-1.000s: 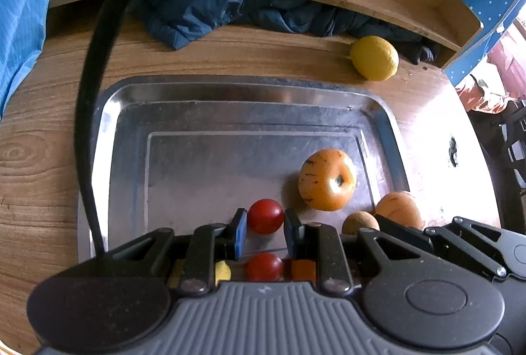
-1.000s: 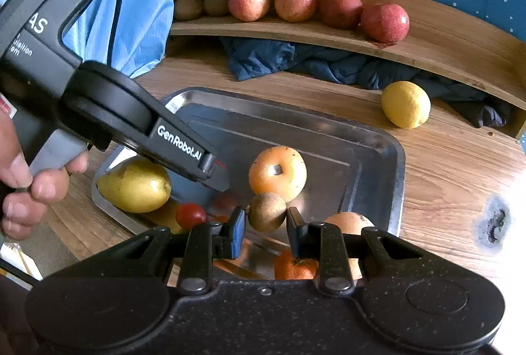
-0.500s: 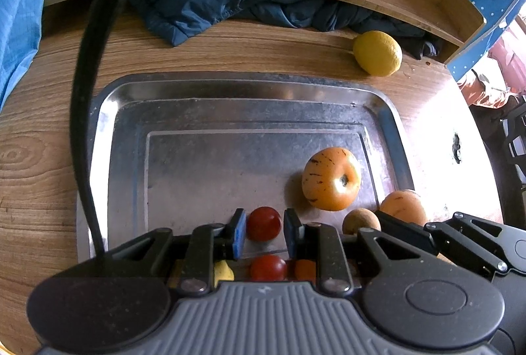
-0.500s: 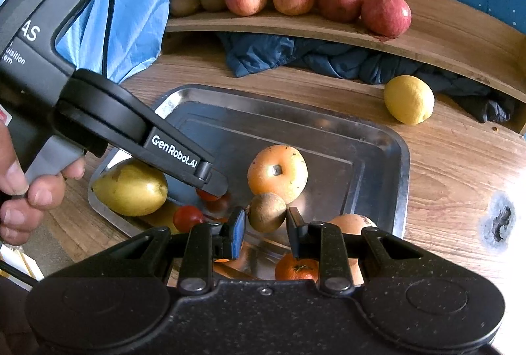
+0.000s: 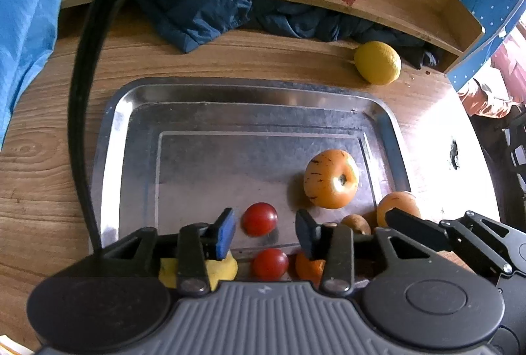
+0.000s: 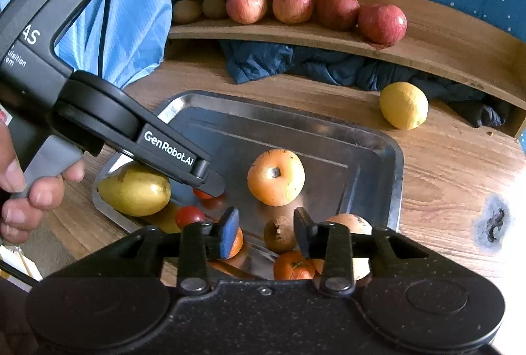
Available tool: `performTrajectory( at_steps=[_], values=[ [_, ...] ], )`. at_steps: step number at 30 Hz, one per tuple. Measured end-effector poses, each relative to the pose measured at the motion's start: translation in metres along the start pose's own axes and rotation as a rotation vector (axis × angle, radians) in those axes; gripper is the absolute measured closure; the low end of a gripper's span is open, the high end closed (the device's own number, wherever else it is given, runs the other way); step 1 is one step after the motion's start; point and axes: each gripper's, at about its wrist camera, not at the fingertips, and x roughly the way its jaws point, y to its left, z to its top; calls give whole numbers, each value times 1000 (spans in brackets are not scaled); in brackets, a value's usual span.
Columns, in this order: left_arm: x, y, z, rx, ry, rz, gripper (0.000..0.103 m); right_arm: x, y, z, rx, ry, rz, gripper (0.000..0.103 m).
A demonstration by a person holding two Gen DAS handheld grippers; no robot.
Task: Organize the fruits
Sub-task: 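Lower the tomato and kiwi onto the tray and open both grippers, then withdraw both open grippers from the tray toward the yellow lemon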
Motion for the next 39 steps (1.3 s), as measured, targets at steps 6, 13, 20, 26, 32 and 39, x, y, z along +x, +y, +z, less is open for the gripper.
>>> performTrajectory(
  at_steps=[6, 13, 20, 26, 32, 39],
  values=[
    [-15, -1, -7, 2, -35, -5, 35, -12, 1, -4, -8, -26, 2, 37],
    [-36, -3, -15, 23, -92, -21, 13, -28, -3, -9, -2, -56, 7, 14],
    [-49, 1, -24, 15, -99, 2, 10, -38, -3, -13, -5, -71, 14, 7],
    [-61, 11, -38, -5, -88, 51, 5, -43, -5, -17, -3, -78, 21, 2],
    [-67, 20, -47, 0, -55, 117, 2, -45, -6, -20, -3, -53, 13, 1],
    [-67, 25, -48, 5, -21, 195, 1, -45, -8, -21, -17, -18, -17, 1]
  ],
)
